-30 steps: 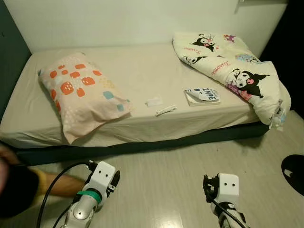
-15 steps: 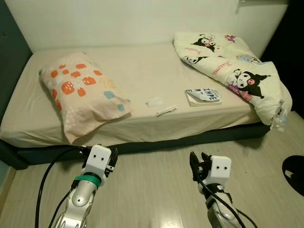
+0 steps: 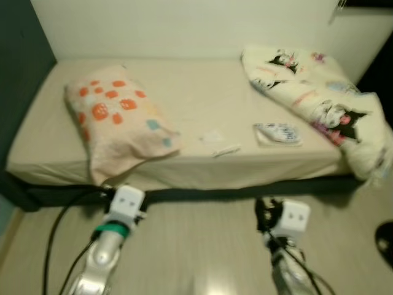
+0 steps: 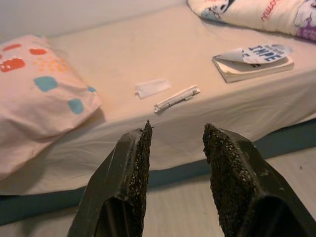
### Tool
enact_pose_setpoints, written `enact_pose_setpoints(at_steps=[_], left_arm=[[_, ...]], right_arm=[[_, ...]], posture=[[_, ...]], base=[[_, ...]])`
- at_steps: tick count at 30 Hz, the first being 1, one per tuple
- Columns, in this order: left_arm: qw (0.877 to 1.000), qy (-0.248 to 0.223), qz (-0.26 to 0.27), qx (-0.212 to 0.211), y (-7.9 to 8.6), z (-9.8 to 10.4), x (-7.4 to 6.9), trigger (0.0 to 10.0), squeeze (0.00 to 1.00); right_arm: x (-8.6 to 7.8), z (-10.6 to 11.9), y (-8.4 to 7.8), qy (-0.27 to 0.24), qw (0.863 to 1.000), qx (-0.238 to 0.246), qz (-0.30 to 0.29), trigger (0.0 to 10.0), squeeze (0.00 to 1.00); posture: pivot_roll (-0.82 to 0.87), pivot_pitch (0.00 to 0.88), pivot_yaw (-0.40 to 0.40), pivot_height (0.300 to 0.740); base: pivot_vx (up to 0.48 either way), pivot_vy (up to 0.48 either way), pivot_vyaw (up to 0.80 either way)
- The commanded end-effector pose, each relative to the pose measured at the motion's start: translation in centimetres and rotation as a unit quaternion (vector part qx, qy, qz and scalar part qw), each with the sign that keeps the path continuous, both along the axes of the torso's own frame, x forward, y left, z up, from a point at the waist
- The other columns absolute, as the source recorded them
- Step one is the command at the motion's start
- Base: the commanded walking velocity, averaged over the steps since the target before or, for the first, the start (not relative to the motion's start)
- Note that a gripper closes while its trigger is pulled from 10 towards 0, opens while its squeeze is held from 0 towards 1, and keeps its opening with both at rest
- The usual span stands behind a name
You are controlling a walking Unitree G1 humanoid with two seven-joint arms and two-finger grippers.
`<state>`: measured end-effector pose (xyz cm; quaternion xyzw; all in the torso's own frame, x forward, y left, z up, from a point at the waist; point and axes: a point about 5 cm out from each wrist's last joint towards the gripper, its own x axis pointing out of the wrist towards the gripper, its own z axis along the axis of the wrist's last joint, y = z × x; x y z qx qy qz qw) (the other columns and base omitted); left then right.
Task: Clean up the room
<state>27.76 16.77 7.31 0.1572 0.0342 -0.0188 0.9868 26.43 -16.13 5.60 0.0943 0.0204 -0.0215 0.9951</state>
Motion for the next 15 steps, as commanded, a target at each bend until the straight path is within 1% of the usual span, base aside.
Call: enact_pose_setpoints(at_steps=[1, 15], left_arm=[[1.000, 0.006, -0.014, -0.003, -0.87, -0.39, -0.13, 10.0, 0.00], [1.000, 0.007, -0.016, 0.002, -0.88, -0.44, -0.26, 10.0, 0.00]], right_arm=[[-0.33, -0.44, -0.78, 0.010, 1.000, 0.001, -0.014, 10.0, 0.00], [-0.41, -0.55, -0.80, 0.012, 1.000, -0.002, -0.014, 10.0, 0.00]], posture=[[-0.02, 0.022, 0.059, 0.740], [-0.02, 0.031, 0.059, 0.740]], base=[[0.469, 0.000, 0.00], [0.469, 0.000, 0.00]])
